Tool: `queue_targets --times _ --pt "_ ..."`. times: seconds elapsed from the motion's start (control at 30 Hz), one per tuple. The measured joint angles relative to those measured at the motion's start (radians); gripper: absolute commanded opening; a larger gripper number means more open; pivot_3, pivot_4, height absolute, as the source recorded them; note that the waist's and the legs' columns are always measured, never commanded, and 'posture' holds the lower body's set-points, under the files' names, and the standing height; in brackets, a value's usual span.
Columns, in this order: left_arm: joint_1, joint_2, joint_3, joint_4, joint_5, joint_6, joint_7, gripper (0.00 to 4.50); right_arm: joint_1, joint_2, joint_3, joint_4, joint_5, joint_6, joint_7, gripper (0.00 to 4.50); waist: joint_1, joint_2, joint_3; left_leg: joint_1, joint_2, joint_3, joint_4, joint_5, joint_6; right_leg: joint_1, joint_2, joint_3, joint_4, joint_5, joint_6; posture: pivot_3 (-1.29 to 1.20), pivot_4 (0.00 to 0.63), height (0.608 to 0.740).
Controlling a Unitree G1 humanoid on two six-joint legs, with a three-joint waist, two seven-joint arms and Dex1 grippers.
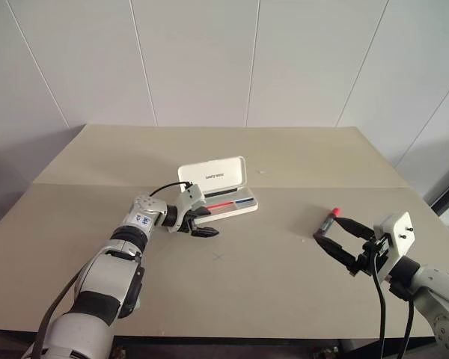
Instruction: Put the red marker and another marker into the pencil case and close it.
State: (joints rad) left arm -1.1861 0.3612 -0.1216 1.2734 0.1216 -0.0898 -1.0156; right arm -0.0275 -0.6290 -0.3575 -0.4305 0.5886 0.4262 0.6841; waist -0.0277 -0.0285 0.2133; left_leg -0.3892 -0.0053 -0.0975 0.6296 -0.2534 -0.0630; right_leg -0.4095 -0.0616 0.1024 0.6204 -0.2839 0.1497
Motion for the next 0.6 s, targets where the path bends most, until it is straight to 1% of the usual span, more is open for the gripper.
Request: queue_targets --times 0.1,0.23,0.3,0.6 --pt "-0.004 0.0 -0.001 0.001 0.008 -0.002 0.015 1.98 0.003 -0.007 0.0 -0.012 0.029 0.017 0.005 4.5 0.0 0.0 0.0 0.0 0.0 0.0 0.0 0.0 0.0 0.0 0.0 0.0 0.0 0.0 0.0 0.0 0.15 0.74" --pt "-0.004 0.001 -0.001 0.001 0.014 -0.013 0.011 0.58 0.001 -0.026 0.0 -0.013 0.04 0.031 0.015 4.5 0.0 0.0 0.0 0.0 0.0 0.0 0.0 0.0 0.0 0.0 0.0 0.0 0.0 0.0 0.0 0.0 0.15 0.74" --pt "-0.004 0.003 0.0 0.001 0.015 -0.021 0.005 0.03 -0.004 -0.027 0.0 -0.013 0.041 0.033 0.019 4.5 0.0 0.0 0.0 0.0 0.0 0.0 0.0 0.0 0.0 0.0 0.0 0.0 0.0 0.0 0.0 0.0 0.15 0.74" --pt "-0.008 0.013 0.018 -0.008 0.006 -0.05 -0.009 0.03 -0.054 -0.048 0.0 0.016 0.049 0.033 0.054 4.5 -0.001 0.0 0.0 0.0 0.0 0.0 -0.001 0.0 0.0 0.0 0.0 0.0 0.0 0.0 0.0 0.0 0.15 0.74"
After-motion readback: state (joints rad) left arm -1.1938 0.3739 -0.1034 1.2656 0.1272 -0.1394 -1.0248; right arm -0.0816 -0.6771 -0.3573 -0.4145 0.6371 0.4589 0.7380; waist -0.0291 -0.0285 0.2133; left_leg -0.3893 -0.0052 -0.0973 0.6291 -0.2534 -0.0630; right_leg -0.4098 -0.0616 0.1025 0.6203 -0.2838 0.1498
